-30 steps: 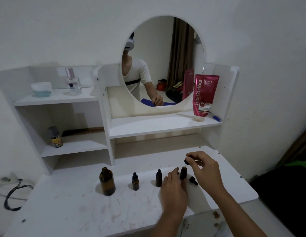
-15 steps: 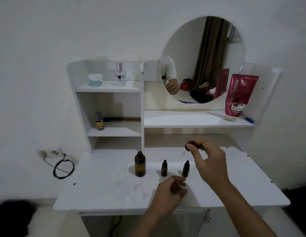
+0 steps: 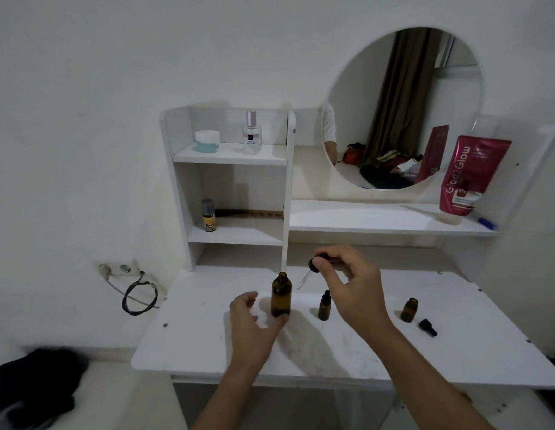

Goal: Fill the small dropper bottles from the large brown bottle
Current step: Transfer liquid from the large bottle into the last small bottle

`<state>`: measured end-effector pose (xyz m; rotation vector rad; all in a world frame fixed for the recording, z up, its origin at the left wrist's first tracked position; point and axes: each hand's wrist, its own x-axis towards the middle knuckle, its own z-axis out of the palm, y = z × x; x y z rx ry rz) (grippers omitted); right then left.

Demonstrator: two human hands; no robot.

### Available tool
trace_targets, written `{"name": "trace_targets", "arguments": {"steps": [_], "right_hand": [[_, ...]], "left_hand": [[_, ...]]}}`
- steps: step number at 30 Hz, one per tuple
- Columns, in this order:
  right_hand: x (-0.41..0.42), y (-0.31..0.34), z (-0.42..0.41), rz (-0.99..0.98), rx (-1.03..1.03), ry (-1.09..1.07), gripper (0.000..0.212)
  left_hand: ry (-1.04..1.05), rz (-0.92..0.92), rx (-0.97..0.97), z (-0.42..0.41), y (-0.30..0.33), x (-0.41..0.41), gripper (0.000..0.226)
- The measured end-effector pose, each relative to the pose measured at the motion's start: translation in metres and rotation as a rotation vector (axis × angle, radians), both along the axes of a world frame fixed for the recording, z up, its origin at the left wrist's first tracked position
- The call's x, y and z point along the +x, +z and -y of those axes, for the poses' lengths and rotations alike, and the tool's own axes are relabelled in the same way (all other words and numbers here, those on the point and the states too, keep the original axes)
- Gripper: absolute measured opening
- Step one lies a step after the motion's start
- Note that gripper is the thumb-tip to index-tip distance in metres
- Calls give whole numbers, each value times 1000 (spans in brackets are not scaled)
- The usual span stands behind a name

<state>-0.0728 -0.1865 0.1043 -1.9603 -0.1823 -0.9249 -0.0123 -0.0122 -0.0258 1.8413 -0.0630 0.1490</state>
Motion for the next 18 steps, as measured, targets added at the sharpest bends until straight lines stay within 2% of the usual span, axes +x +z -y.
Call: {"name": "trace_targets", "arguments": {"steps": [3,9,18], "right_hand": [[8,0,-11,-3,-2,13,10],[28,4,-25,-18,43,7,11],[44,1,-25,-2,-86,-12,12]], "left_hand": [[-43,-36,86,9,0,9,93],[-109,-7,166,17,2,21,52],[-99,29,224,17,-5,27,52]]}}
